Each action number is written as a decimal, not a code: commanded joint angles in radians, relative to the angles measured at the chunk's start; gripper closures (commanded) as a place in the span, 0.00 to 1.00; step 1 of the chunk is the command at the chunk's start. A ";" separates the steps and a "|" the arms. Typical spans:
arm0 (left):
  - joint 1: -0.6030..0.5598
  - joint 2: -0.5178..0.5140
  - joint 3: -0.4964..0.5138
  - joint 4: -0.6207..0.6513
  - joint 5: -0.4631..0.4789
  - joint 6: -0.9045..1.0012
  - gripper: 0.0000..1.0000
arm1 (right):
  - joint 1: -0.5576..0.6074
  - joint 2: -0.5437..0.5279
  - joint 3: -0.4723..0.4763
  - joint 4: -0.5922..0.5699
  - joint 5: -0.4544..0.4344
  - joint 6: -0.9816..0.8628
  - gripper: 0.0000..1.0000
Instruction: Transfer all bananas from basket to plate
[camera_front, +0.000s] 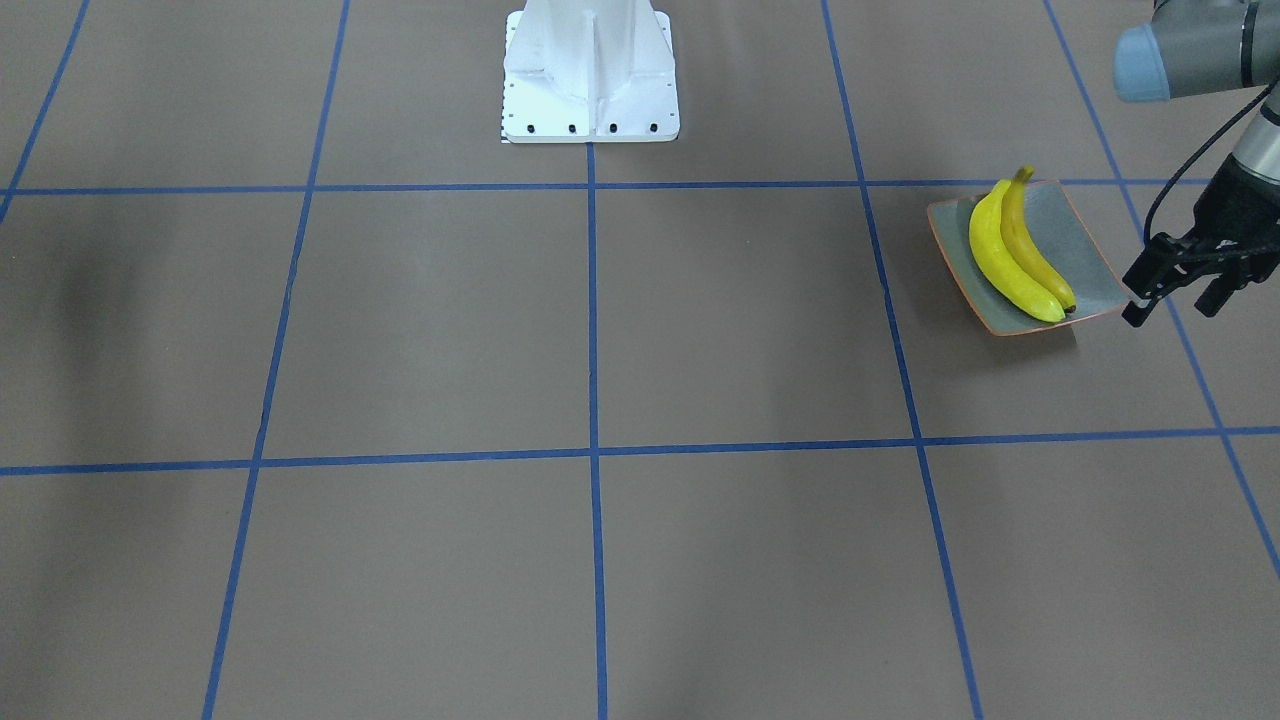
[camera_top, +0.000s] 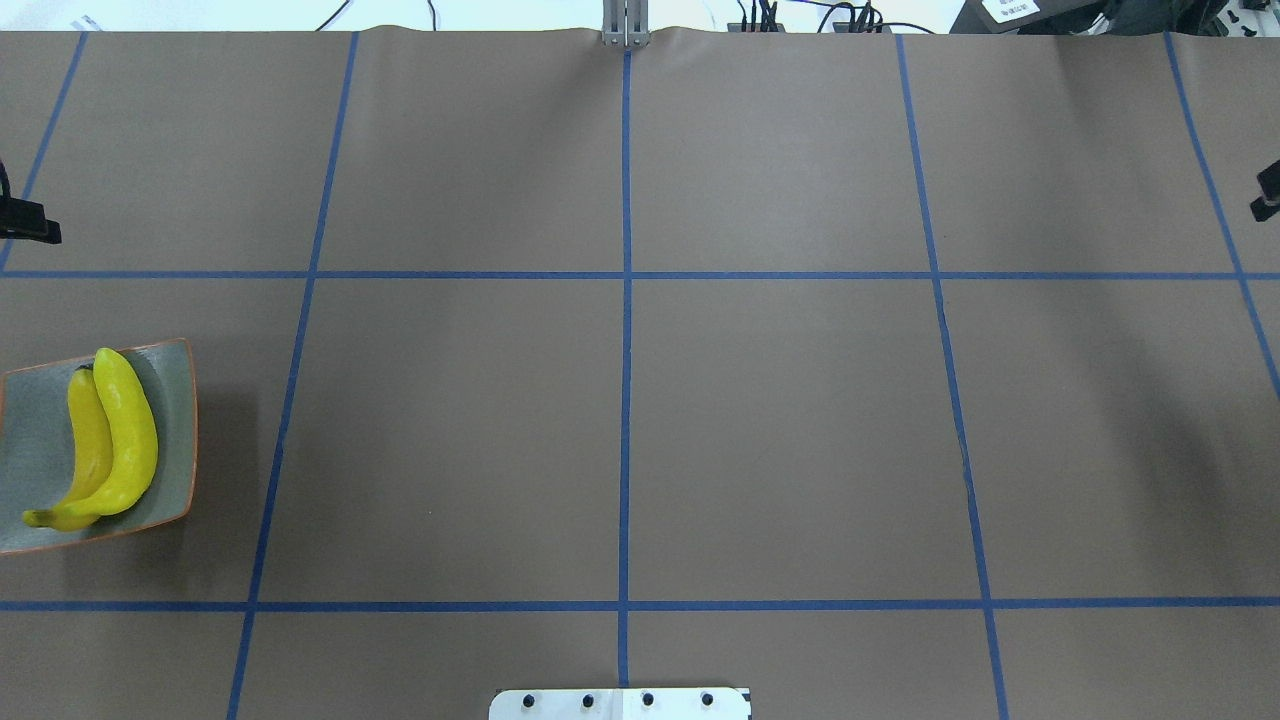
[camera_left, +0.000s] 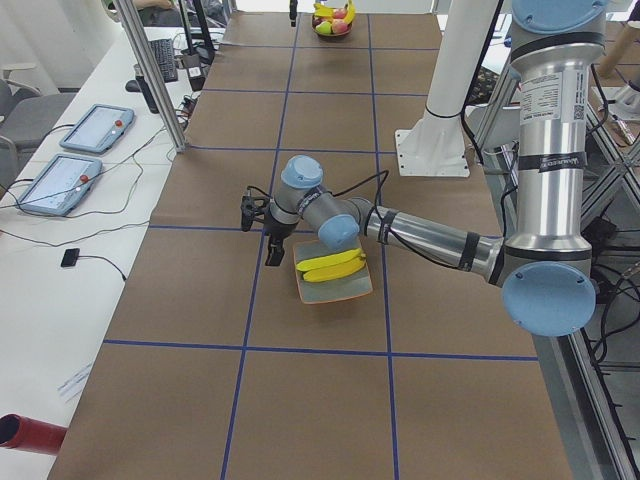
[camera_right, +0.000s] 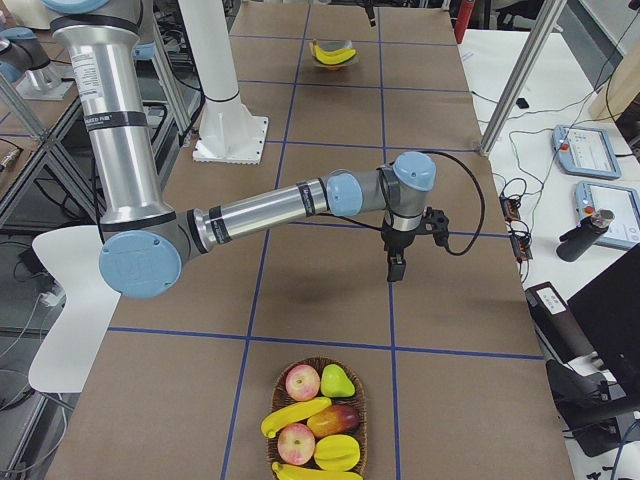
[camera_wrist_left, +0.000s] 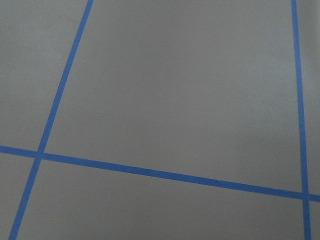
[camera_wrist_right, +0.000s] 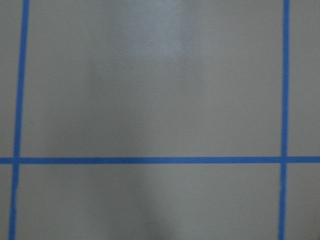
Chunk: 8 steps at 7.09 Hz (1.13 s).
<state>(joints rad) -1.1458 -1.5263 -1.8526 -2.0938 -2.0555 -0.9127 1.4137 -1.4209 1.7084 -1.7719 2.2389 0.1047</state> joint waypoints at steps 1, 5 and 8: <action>0.020 -0.017 0.000 0.000 -0.003 -0.008 0.00 | 0.109 -0.062 -0.073 -0.072 -0.013 -0.315 0.00; 0.034 -0.031 0.000 -0.003 -0.002 -0.008 0.00 | 0.232 -0.079 -0.327 -0.070 -0.019 -0.715 0.00; 0.037 -0.043 0.001 -0.009 0.000 -0.006 0.00 | 0.237 -0.139 -0.440 -0.064 -0.013 -0.801 0.01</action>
<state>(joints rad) -1.1097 -1.5645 -1.8517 -2.0993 -2.0561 -0.9190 1.6480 -1.5269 1.2955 -1.8389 2.2216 -0.6751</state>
